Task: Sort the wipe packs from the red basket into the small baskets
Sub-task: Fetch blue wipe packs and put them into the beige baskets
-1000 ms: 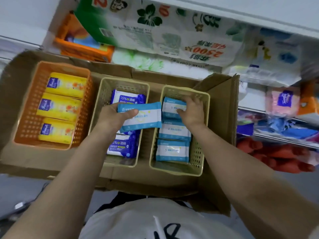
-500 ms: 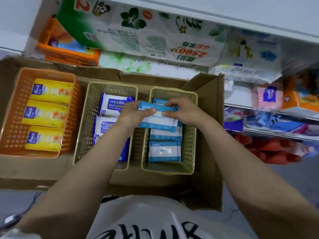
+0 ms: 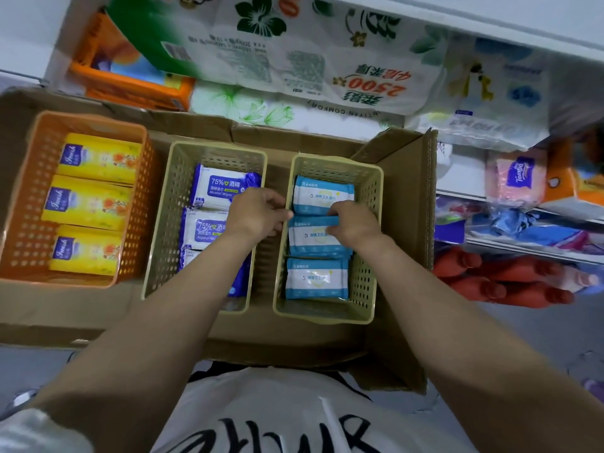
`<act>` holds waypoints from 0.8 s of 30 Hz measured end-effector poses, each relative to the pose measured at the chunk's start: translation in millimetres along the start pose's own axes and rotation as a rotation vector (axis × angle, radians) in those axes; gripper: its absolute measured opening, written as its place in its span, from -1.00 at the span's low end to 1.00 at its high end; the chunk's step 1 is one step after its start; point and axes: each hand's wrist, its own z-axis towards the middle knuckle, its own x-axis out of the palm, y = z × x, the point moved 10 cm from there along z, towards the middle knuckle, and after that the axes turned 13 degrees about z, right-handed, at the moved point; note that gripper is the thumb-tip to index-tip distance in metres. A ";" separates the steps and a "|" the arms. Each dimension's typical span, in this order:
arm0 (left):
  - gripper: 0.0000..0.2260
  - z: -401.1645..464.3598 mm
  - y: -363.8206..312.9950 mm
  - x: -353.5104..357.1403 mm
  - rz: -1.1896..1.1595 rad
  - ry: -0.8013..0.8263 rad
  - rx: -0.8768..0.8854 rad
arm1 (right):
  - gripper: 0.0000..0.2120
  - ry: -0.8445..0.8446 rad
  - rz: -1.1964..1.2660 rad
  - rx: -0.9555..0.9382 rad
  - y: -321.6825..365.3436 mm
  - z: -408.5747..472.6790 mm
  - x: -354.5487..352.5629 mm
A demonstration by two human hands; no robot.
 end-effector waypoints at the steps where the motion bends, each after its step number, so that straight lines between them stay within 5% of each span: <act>1: -0.76 0.3 0.1 0.3 -0.003 0.004 0.000 | -0.52 -0.028 -0.045 -0.008 -0.8 -1.3 5.3; 9: -0.75 0.3 -0.7 2.7 -0.002 0.024 0.001 | -0.37 -0.209 -0.188 -0.022 -6.5 -11.3 17.6; 24: -0.75 -18.5 -10.2 -19.0 0.039 -0.124 0.075 | -0.47 -0.098 -0.238 -0.031 8.1 -11.4 1.8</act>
